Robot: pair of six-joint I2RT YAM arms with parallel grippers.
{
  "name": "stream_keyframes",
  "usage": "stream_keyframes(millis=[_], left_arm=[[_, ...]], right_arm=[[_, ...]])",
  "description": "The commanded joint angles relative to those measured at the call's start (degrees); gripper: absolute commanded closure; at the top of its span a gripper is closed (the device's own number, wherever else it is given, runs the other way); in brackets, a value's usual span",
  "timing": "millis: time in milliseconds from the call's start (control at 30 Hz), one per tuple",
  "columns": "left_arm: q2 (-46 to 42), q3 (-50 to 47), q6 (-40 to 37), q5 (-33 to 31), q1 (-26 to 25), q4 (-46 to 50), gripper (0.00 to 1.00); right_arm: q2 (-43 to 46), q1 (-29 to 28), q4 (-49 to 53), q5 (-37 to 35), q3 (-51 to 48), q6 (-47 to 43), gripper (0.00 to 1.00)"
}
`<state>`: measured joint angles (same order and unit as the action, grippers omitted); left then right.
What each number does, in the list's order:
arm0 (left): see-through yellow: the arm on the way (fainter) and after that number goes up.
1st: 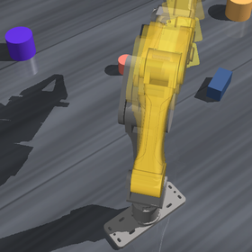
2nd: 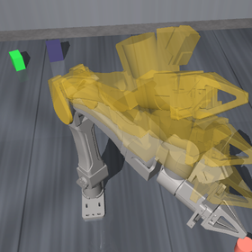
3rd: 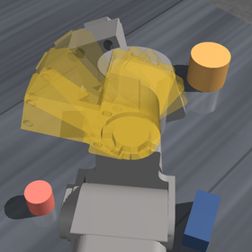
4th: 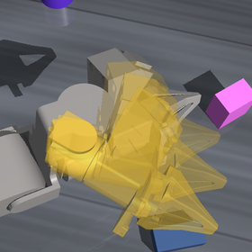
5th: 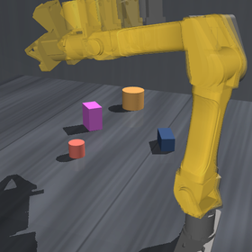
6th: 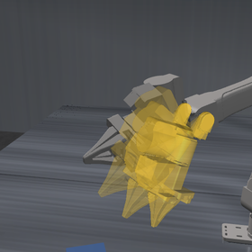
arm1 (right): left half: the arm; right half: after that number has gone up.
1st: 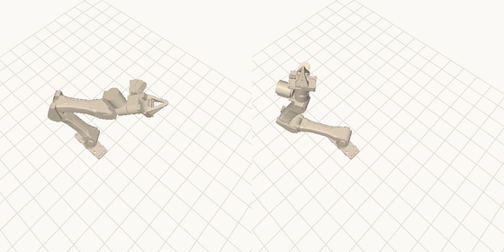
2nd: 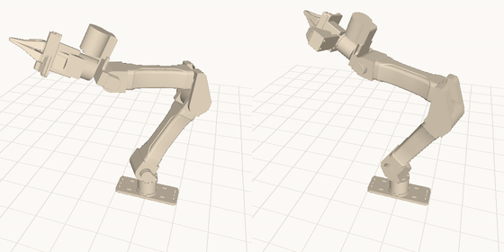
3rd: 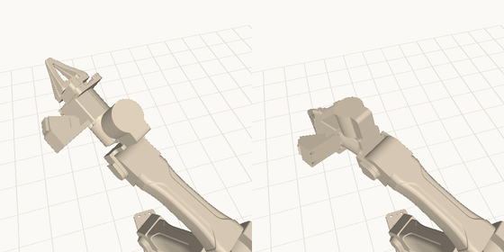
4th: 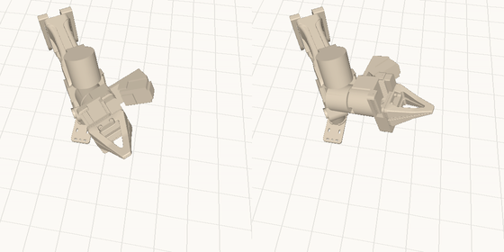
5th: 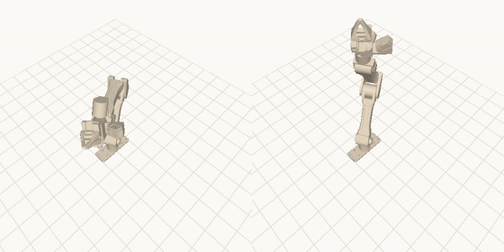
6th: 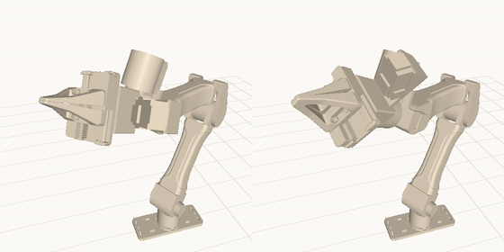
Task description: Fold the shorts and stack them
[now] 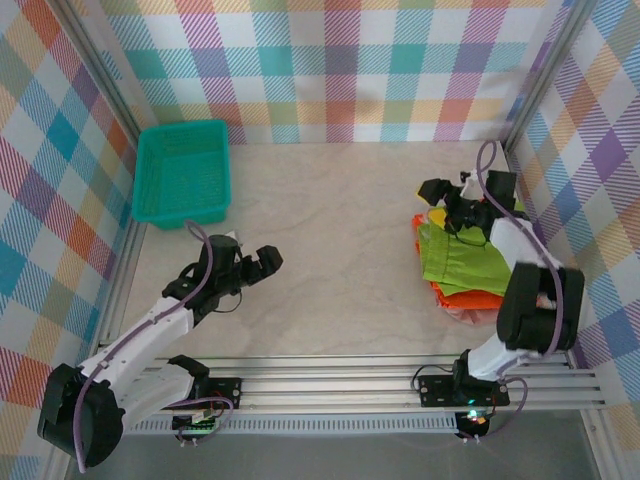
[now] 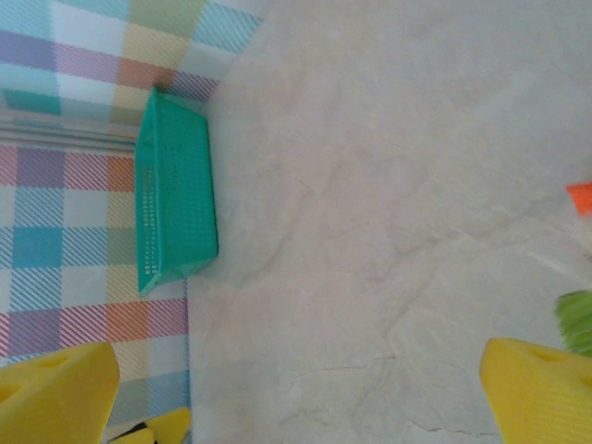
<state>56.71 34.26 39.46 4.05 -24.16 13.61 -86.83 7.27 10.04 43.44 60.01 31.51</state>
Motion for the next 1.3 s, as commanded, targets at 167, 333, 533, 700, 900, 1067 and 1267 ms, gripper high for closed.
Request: stream_keyframes(millis=[167,333,533,700,900,1067,1267], left_arm=[[-5.55,5.16,-13.65,-26.53,0.70,7.12,0.00],[-7.50,-0.03,-24.37,-36.27,0.71,-5.28,0.00],[-4.88,-9.96,-27.49,-45.91,2.02,-24.06,0.00],[-1.10,-16.93,-29.28,-45.26,5.73,-41.35,0.00],[7.57,-20.63,-32.40,-42.01,9.75,-53.52,0.00],[14.27,-19.84,-32.13,-40.30,12.24,-57.15,0.00],[18.22,-19.78,-34.01,-34.00,16.65,-62.41,0.00]], right_arm=[[21.82,-6.65,-4.01,-24.48,-10.65,-16.91,0.01],[24.91,-6.66,-15.37,-29.65,-21.98,-24.68,0.01],[18.96,-6.65,-27.62,-32.60,-28.68,-29.99,0.01],[12.99,-6.65,-39.06,-32.36,-33.51,-31.20,0.01],[8.07,-6.65,-46.96,-31.64,-35.44,-33.09,0.00],[5.01,-6.38,-53.00,-31.32,-36.75,-33.91,0.00],[-1.22,-5.90,-59.91,-32.37,-37.53,-32.56,0.01]])
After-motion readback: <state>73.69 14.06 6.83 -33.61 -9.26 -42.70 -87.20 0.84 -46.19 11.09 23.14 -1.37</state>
